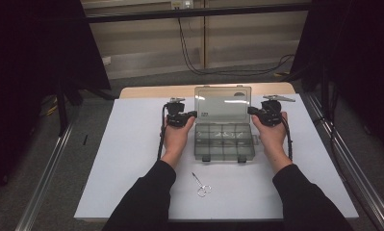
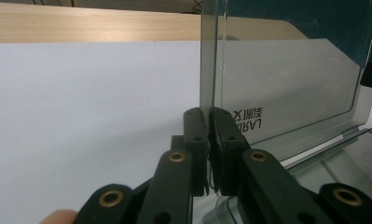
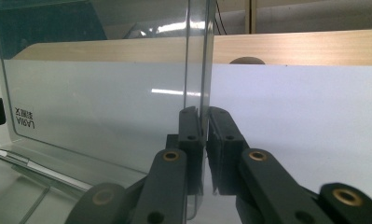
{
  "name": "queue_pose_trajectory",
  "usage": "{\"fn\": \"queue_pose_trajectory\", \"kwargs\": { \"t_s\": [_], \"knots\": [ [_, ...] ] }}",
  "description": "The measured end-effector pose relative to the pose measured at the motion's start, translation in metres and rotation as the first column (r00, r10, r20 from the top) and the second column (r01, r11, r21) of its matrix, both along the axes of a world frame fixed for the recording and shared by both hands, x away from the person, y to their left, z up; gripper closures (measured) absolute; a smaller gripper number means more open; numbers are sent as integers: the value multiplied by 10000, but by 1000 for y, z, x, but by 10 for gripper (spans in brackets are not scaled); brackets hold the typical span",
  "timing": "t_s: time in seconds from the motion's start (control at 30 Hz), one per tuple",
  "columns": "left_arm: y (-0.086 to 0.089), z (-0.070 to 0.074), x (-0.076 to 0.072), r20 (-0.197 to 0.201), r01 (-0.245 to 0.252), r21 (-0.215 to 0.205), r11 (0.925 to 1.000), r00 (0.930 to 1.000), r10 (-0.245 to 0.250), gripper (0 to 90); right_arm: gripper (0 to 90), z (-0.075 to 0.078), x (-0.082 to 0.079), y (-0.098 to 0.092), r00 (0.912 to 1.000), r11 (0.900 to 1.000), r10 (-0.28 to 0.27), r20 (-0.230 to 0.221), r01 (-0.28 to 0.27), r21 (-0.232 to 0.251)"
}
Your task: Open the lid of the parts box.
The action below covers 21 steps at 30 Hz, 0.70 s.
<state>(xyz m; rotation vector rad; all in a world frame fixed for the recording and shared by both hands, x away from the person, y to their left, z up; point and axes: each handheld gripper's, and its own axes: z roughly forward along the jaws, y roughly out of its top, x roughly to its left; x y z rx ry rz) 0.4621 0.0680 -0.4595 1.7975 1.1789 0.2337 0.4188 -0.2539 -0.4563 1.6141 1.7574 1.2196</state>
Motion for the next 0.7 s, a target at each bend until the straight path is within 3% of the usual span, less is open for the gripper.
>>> {"fn": "queue_pose_trajectory", "kwargs": {
  "t_s": [0.27,0.47,0.7],
  "knots": [
    [2,0,7,-554,91,-174,9998,9984,-101,855,860,-3,4,-2,9994,9987,-157,-310,172,477],
    [3,-2,11,-879,-28,-492,9988,9961,-15,852,866,-3,7,-2,9987,9998,-29,-503,39,208],
    [3,-3,13,-1202,-137,-623,9980,9927,62,849,868,-4,11,-4,9974,9994,0,-721,24,331]
  ]
}}
